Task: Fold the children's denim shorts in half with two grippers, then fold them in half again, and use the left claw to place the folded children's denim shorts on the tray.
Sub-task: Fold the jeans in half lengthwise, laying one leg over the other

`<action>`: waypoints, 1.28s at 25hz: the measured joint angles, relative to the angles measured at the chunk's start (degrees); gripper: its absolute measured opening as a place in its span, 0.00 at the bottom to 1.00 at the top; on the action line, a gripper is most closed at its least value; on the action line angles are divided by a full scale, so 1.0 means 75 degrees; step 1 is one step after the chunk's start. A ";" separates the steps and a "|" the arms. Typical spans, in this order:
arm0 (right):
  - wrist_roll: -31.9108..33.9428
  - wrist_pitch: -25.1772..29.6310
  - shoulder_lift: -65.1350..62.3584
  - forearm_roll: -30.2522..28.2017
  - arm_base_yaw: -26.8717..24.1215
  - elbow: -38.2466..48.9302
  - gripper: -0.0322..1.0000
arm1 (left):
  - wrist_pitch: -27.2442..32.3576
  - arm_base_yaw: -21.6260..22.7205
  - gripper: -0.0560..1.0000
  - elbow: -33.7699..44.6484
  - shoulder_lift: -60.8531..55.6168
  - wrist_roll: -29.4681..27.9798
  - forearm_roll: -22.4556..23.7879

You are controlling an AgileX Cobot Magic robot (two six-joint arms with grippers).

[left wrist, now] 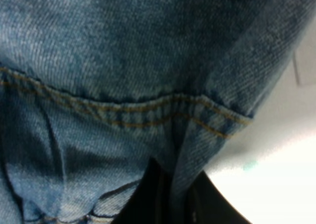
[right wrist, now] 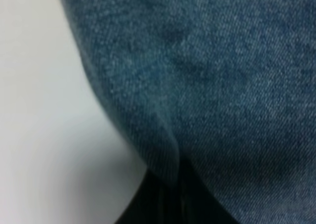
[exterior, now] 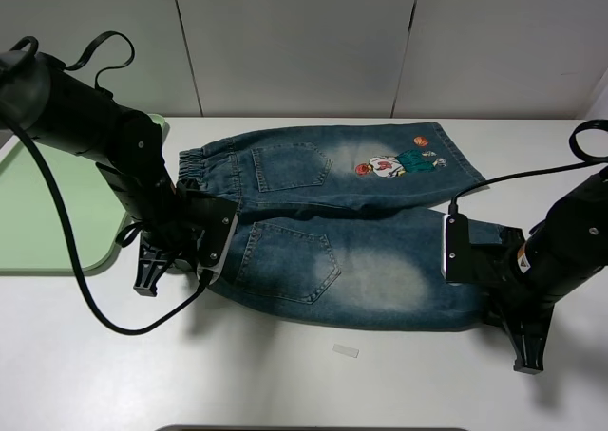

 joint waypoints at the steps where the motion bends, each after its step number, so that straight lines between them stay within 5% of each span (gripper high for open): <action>1: 0.0004 -0.0019 0.0000 -0.0018 0.0000 0.0009 0.00 | -0.0002 0.0000 0.08 0.0000 0.0000 -0.0011 -0.0026; 11: 0.0015 0.0259 -0.0368 -0.0032 0.0000 0.0019 0.00 | 0.0057 0.0015 0.08 0.0000 -0.0023 -0.0040 -0.0256; 20: 0.0018 0.1142 -0.1282 0.0049 0.0000 0.0033 0.00 | 0.0935 0.0015 0.08 -0.0017 -0.0339 -0.0238 -0.0355; 25: 0.0164 0.1565 -0.1780 0.0722 0.0000 0.0033 0.00 | 0.1358 0.0015 0.07 -0.0017 -0.0772 -0.1137 -0.0361; 32: 0.0271 0.1864 -0.2519 0.1506 0.0000 0.0041 0.00 | 0.2111 -0.0267 0.07 -0.0017 -0.1294 -0.1461 -0.0377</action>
